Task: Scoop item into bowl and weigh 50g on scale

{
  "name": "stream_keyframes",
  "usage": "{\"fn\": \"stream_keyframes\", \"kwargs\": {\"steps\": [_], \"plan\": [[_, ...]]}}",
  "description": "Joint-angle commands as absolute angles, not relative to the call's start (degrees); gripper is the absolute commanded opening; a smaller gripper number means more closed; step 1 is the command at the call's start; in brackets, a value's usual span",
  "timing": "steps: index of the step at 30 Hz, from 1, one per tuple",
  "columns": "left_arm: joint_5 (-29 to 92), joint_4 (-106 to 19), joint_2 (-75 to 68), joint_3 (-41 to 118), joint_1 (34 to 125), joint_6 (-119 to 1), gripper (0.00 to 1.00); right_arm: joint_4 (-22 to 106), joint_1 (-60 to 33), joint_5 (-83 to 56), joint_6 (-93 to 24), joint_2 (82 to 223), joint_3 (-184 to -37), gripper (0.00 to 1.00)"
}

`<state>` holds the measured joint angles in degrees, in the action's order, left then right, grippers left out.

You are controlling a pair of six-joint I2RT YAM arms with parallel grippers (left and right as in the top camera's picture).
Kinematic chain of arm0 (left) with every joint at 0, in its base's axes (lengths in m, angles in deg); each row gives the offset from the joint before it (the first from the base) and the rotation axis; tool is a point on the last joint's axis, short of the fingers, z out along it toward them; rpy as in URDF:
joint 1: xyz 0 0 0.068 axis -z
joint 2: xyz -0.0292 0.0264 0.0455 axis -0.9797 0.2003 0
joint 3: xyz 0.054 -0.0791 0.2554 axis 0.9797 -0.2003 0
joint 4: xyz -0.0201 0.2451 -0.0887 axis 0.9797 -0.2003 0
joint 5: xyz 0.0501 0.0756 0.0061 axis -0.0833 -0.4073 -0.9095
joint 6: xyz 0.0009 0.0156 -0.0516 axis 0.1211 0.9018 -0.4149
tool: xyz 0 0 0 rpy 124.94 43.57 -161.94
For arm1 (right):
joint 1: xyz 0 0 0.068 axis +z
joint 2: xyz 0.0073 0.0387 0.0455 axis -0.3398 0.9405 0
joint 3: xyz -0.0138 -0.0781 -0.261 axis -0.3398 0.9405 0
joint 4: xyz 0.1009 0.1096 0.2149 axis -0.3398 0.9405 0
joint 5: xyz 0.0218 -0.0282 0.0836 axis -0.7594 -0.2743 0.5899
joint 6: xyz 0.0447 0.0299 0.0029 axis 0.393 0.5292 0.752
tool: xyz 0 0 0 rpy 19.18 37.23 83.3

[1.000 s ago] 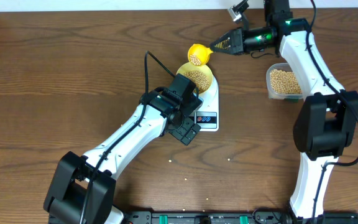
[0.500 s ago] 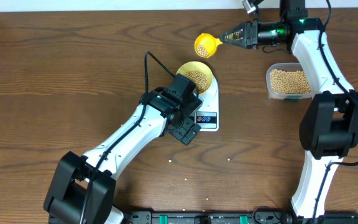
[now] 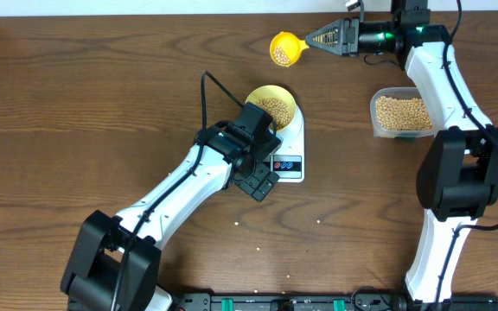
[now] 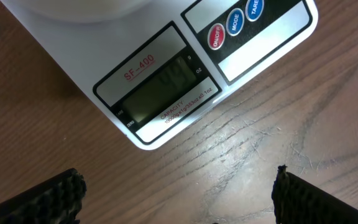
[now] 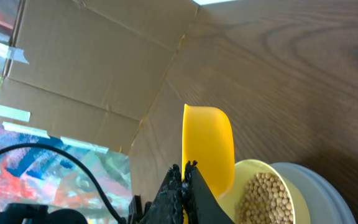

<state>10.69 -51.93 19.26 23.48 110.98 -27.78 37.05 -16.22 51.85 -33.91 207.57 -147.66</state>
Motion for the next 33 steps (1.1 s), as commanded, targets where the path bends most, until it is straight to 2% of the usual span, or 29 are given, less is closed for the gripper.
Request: {"fn": "stream_keyframes", "kwargs": {"steps": [1,18,29,33], "plan": [[10.1,-52.1,19.7,23.0,111.2,-28.3,0.98,35.4,-16.5,52.2,-31.6,208.0,-147.5,0.01],[10.1,-52.1,19.7,23.0,111.2,-28.3,0.98,33.4,-17.1,53.1,-29.7,208.0,-147.5,0.01],[10.1,-52.1,19.8,23.0,111.2,-28.3,0.98,33.9,-24.6,68.2,-25.1,208.0,-147.5,0.01],[10.1,-52.1,19.8,23.0,111.2,-28.3,0.98,40.0,-28.1,66.5,-27.4,208.0,-147.5,0.01]]}}
